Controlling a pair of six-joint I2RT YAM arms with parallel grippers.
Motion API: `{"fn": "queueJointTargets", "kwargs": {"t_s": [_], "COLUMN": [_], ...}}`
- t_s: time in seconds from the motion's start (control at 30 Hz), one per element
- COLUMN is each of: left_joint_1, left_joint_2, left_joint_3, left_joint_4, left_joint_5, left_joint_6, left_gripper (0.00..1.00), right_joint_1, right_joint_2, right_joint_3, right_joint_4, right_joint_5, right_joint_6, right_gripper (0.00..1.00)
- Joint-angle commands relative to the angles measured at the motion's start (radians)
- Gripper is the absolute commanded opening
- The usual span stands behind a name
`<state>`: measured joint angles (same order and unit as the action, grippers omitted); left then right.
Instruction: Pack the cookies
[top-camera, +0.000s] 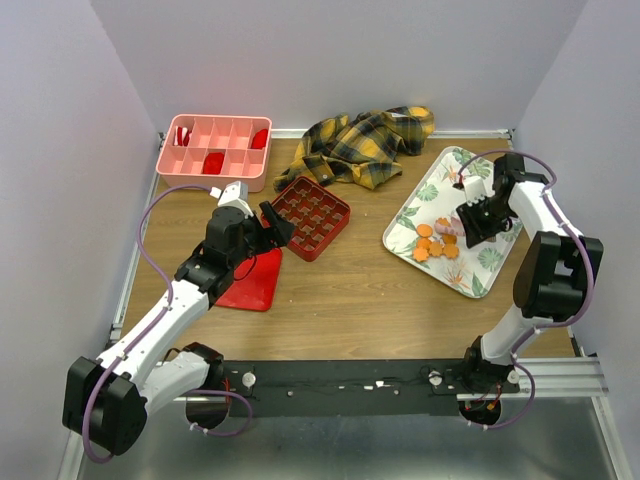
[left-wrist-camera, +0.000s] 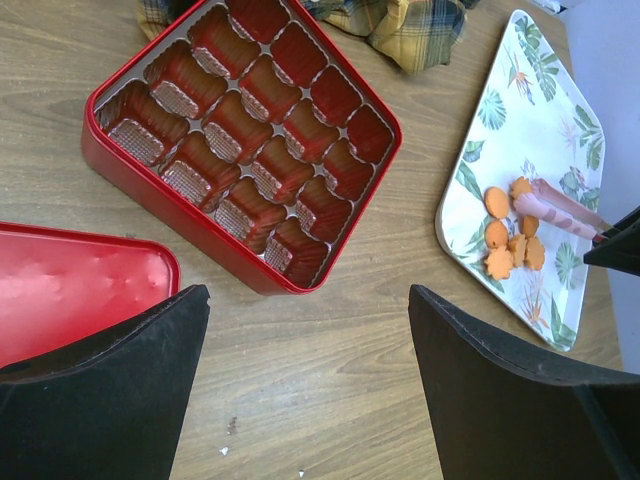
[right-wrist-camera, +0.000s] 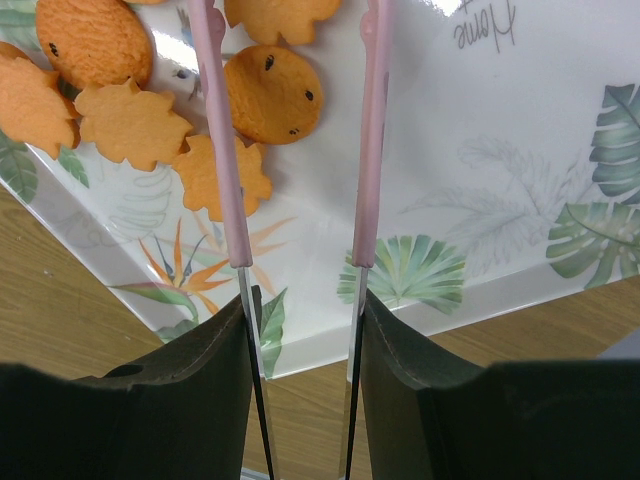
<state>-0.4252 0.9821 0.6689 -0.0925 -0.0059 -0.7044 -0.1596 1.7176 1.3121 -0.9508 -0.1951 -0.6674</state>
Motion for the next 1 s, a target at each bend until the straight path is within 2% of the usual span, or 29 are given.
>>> {"fn": "queueJointTargets", "kwargs": {"t_s": [0.0,0.43,0.57,0.77,0.97], "left_joint_1": [0.009,0.014,0.016,0.019,0.025], "left_joint_2": [0.004,0.010,0.007,0.004,-0.011], "left_joint_3": [-0.009,-0.005,-0.003,0.008,0.034], "left_joint_4": [0.022,0.022,0.020,0.010,-0.030], "left_joint_5": [0.003,0.004,0.004,0.003,-0.014], "left_joint_6": [-0.003,0.000,-0.001,0.008,0.040], "left_gripper": [0.90,0.91,0.91,0.91,0.91], "right_joint_1": [0.017,0.045,0.048,0.051,0.058], "right_joint_2": [0.008,0.023,0.013,-0.009,-0.044], "right_joint_3": [0.013,0.010,0.006,0.022,0.038], "right_joint_4": [0.012,0.041,0.050,0.050,0.049], "right_joint_5": [0.014,0.057,0.068,0.051,0.017], "right_joint_6": [-0.020,-0.032,-0.041,-0.044,-0.047], "right_gripper": [0.50,0.49,0.45,0.33,0.30]}}
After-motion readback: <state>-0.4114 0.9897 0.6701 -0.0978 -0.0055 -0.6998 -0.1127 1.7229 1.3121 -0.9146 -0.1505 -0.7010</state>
